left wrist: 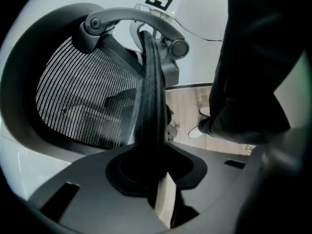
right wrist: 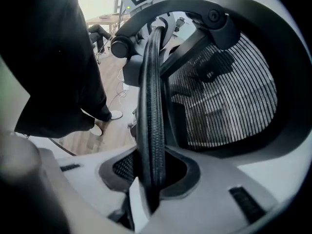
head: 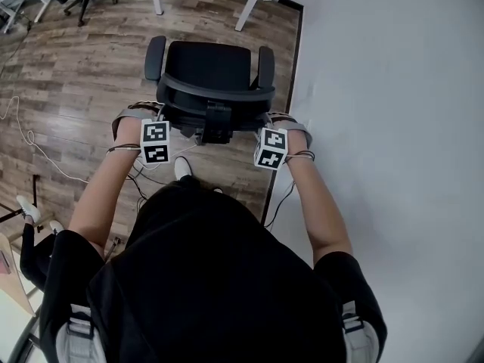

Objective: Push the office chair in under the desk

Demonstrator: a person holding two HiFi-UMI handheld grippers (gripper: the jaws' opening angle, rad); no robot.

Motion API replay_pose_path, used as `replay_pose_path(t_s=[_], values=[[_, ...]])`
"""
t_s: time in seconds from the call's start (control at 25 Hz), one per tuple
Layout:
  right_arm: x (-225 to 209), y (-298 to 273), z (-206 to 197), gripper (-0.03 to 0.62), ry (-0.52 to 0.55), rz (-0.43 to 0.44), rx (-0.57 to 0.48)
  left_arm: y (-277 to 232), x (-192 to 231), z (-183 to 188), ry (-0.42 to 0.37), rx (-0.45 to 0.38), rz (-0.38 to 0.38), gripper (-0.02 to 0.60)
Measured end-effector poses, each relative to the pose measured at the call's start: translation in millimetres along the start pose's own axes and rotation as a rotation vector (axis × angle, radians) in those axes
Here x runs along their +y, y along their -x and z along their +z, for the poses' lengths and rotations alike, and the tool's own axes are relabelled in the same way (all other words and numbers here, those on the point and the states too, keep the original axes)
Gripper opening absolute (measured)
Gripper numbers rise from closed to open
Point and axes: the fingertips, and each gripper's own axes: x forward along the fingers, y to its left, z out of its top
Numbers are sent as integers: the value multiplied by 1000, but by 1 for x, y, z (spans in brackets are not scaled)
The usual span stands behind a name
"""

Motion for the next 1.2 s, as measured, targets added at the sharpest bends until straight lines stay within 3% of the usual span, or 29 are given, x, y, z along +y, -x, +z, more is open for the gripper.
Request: replay_pose_path(t_s=[0.52, 0.96, 1.2], values=[[-5, -19, 1, 91, -7, -15, -6, -19, 7, -7, -13, 3, -3, 74], [-86, -42, 11, 78, -7, -35, -10, -38, 87, -34, -48, -23, 34, 69], [-119, -52, 13, 77, -3, -36, -33, -49, 119, -44, -27, -11, 8, 71]])
